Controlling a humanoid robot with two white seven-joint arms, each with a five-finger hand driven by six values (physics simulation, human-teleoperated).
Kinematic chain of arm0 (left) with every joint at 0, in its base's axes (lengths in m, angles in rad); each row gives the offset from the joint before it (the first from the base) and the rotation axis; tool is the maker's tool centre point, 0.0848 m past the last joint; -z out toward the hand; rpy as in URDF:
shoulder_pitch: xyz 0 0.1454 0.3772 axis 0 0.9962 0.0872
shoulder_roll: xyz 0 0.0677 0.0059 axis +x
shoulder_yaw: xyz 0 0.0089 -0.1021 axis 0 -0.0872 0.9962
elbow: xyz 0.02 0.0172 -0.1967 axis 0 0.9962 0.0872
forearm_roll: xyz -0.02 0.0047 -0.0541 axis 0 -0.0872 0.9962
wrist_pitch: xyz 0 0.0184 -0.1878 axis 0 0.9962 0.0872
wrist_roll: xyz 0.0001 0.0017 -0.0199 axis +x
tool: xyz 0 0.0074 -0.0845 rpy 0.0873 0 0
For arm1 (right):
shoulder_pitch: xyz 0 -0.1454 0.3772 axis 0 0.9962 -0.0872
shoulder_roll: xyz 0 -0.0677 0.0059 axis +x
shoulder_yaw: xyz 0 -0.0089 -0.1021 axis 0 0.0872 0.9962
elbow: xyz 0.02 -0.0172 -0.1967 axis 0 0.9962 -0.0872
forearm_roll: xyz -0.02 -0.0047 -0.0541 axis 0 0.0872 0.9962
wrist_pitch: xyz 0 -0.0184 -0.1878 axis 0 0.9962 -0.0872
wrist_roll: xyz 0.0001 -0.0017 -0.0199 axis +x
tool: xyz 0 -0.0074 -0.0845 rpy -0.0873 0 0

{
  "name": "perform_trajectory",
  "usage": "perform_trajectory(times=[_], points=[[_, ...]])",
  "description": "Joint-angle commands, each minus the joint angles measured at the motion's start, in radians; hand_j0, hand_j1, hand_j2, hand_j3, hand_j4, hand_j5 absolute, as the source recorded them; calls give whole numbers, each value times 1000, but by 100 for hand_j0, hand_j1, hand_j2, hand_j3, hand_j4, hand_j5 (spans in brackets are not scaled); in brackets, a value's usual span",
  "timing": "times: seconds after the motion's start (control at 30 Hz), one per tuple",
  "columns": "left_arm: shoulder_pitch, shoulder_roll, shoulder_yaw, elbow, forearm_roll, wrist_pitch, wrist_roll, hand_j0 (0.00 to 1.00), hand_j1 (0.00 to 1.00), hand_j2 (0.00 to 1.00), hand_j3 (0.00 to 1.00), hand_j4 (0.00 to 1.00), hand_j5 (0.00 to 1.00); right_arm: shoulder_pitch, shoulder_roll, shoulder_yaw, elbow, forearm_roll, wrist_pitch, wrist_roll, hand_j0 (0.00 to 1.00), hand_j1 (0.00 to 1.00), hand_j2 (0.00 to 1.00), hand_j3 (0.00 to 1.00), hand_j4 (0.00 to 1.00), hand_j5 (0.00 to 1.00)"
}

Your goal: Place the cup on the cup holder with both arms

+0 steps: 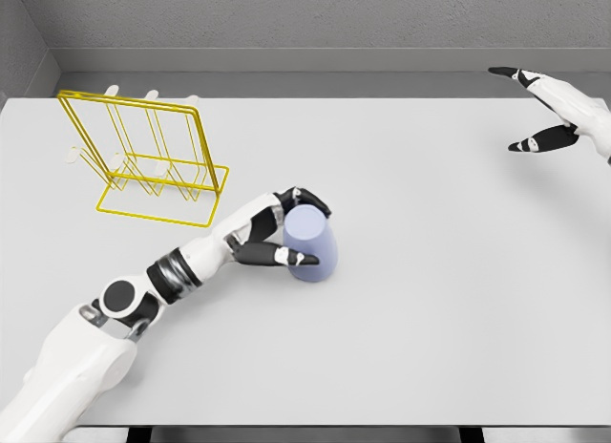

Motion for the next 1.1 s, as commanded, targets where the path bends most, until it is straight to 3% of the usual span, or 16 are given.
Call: perform_trajectory(times=[0.0,0.2,0.57,1.07], points=[[0,56,3,-85,44,0,2,40,40,40,40,40,40,0,-1,-2,-1,-7,1,0,100,100,100,100,100,100],[87,184,104,-243,105,0,3,39,39,39,39,39,39,0,-1,-2,-1,-7,1,0,100,100,100,100,100,100],[89,222,127,-255,136,0,2,39,39,39,39,39,39,0,1,-2,-1,-7,1,1,100,100,100,100,100,100],[83,309,219,-267,205,-2,2,39,39,39,39,39,39,0,5,-2,-1,-7,1,1,100,100,100,100,100,100]])
